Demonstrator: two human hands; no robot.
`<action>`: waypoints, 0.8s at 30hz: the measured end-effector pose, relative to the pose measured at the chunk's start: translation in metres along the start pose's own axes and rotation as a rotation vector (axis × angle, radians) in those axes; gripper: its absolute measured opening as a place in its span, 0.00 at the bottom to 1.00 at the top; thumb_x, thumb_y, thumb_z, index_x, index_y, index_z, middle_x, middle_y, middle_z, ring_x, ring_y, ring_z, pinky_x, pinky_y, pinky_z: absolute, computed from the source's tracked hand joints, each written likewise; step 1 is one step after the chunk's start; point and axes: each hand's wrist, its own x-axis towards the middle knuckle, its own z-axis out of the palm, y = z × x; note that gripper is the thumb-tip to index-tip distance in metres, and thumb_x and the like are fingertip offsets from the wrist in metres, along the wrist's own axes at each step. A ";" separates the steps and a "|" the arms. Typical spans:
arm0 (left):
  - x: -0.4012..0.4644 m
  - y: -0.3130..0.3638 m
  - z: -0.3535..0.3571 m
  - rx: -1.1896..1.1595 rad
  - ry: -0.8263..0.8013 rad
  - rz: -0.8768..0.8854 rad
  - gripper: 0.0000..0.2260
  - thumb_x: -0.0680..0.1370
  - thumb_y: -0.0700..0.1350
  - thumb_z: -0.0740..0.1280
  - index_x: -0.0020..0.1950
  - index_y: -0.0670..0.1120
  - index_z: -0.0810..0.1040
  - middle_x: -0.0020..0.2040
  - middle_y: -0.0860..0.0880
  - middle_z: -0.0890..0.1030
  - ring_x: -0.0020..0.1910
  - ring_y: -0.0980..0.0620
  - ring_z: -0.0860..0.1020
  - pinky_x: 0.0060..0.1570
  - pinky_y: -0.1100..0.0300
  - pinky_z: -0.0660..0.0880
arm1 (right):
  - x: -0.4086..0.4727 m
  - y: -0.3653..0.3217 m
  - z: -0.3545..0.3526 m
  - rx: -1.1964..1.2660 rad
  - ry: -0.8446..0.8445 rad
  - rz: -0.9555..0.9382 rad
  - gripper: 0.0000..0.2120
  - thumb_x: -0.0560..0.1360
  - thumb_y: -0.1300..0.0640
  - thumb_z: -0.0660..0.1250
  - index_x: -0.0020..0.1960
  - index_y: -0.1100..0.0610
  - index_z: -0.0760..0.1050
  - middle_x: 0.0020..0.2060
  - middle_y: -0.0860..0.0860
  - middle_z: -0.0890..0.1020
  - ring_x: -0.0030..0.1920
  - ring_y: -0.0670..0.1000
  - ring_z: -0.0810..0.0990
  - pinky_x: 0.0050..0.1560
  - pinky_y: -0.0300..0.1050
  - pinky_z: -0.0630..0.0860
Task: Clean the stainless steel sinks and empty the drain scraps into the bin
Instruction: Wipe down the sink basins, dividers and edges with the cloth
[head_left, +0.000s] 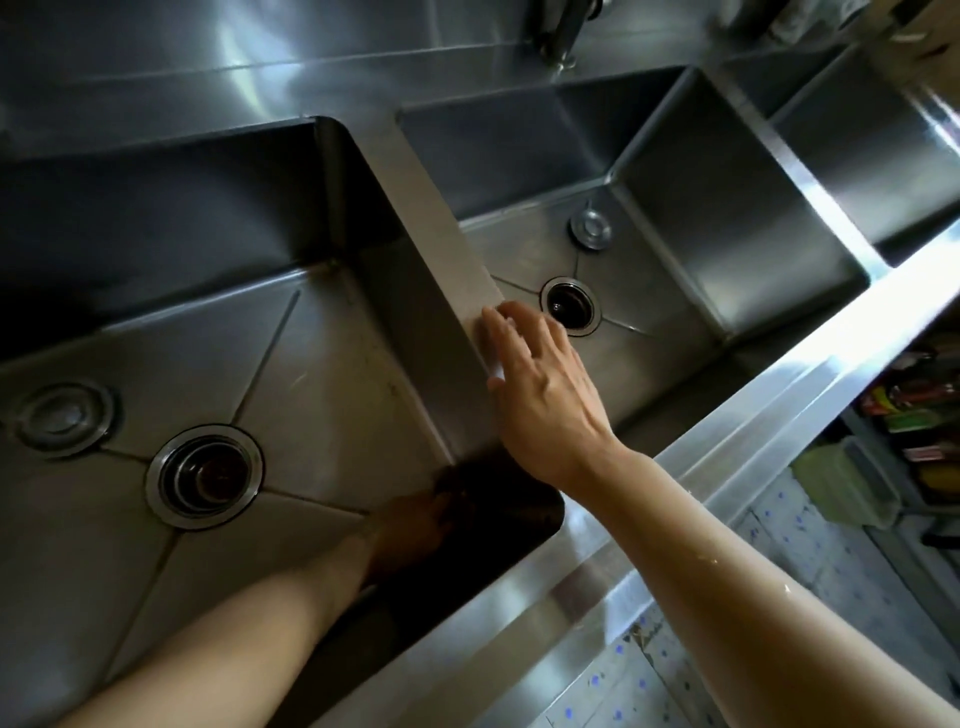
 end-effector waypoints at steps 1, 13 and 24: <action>0.003 0.005 -0.008 0.024 0.024 0.032 0.27 0.78 0.48 0.46 0.65 0.38 0.76 0.57 0.41 0.81 0.50 0.49 0.82 0.46 0.59 0.75 | 0.000 0.000 0.001 0.007 0.027 -0.010 0.26 0.77 0.51 0.54 0.74 0.56 0.61 0.71 0.56 0.64 0.70 0.58 0.62 0.66 0.53 0.66; 0.025 0.001 0.009 0.327 0.186 0.218 0.17 0.64 0.46 0.56 0.35 0.44 0.85 0.45 0.44 0.85 0.26 0.50 0.79 0.19 0.65 0.66 | 0.020 0.006 0.005 0.089 0.076 -0.041 0.29 0.73 0.46 0.48 0.70 0.56 0.64 0.67 0.59 0.66 0.64 0.59 0.69 0.58 0.53 0.72; 0.037 -0.026 -0.028 0.411 0.237 0.009 0.16 0.61 0.54 0.64 0.41 0.49 0.85 0.42 0.44 0.84 0.26 0.47 0.77 0.20 0.60 0.69 | 0.070 -0.003 0.003 0.097 0.095 -0.076 0.25 0.75 0.57 0.62 0.71 0.57 0.63 0.70 0.60 0.63 0.67 0.61 0.65 0.63 0.55 0.69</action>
